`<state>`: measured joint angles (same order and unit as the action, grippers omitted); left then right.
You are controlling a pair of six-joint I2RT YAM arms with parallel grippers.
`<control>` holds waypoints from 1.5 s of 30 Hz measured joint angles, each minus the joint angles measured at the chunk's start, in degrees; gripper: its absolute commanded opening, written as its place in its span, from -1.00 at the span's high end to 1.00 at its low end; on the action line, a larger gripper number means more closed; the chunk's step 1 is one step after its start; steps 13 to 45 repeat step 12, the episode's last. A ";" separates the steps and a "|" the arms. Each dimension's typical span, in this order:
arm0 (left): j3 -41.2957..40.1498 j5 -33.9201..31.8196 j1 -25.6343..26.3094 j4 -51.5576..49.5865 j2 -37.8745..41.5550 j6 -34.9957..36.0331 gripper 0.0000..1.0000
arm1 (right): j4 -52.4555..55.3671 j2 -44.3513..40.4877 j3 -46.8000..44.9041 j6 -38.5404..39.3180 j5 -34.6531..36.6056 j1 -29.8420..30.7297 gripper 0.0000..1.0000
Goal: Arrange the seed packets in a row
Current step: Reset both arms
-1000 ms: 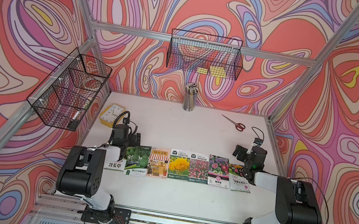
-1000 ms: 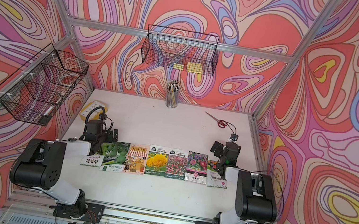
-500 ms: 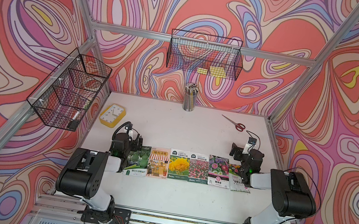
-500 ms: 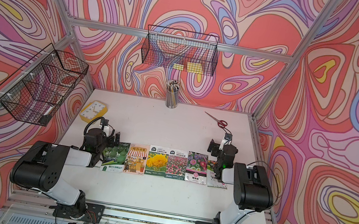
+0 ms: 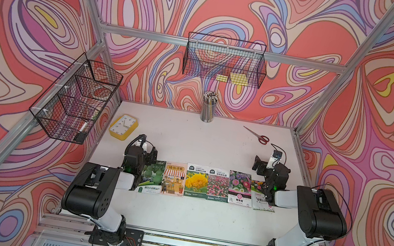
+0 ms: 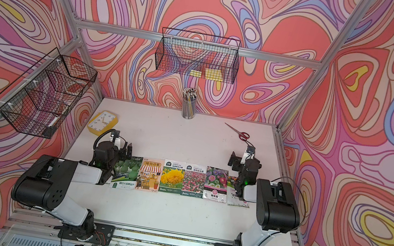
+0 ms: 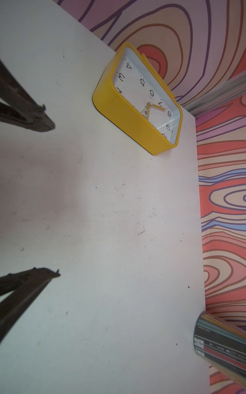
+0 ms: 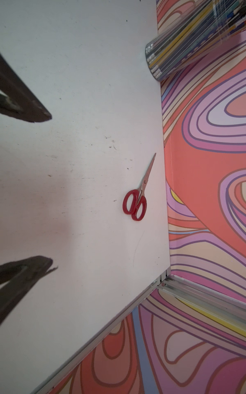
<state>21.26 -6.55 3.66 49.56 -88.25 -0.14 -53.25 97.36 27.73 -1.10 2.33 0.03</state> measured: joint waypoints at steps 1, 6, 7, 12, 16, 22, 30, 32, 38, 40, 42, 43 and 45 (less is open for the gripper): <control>0.00 0.00 0.00 0.02 0.00 0.00 -0.98 | 0.00 0.00 0.00 0.00 0.00 0.00 -0.96; 0.00 -0.11 0.00 0.02 0.00 0.02 -0.99 | 0.02 0.00 0.00 0.00 -0.02 0.00 -0.96; 0.00 -0.15 0.00 0.02 0.00 0.02 -0.99 | 0.04 0.00 0.00 0.00 -0.02 0.00 -0.96; -0.04 -0.17 0.00 0.37 0.00 0.15 -0.99 | 0.04 0.00 0.00 0.00 -0.02 0.00 -0.96; -0.04 -0.17 0.00 0.37 0.00 0.15 -0.99 | 0.04 0.00 0.00 0.00 -0.02 0.00 -0.96; -0.04 -0.17 0.00 0.37 0.00 0.15 -0.99 | 0.04 0.00 0.00 0.00 -0.02 0.00 -0.96; -0.04 -0.17 0.00 0.37 0.00 0.15 -0.99 | 0.04 0.00 0.00 0.00 -0.02 0.00 -0.96; -0.04 -0.17 0.00 0.37 0.00 0.15 -0.99 | 0.04 0.00 0.00 0.00 -0.02 0.00 -0.96; -0.04 -0.17 0.00 0.37 0.00 0.15 -0.99 | 0.04 0.00 0.00 0.00 -0.02 0.00 -0.96; -0.04 -0.17 0.00 0.37 0.00 0.15 -0.99 | 0.04 0.00 0.00 0.00 -0.02 0.00 -0.96; -0.04 -0.17 0.00 0.37 0.00 0.15 -0.99 | 0.04 0.00 0.00 0.00 -0.02 0.00 -0.96; -0.04 -0.17 0.00 0.37 0.00 0.15 -0.99 | 0.04 0.00 0.00 0.00 -0.02 0.00 -0.96; -0.04 -0.17 0.00 0.37 0.00 0.15 -0.99 | 0.04 0.00 0.00 0.00 -0.02 0.00 -0.96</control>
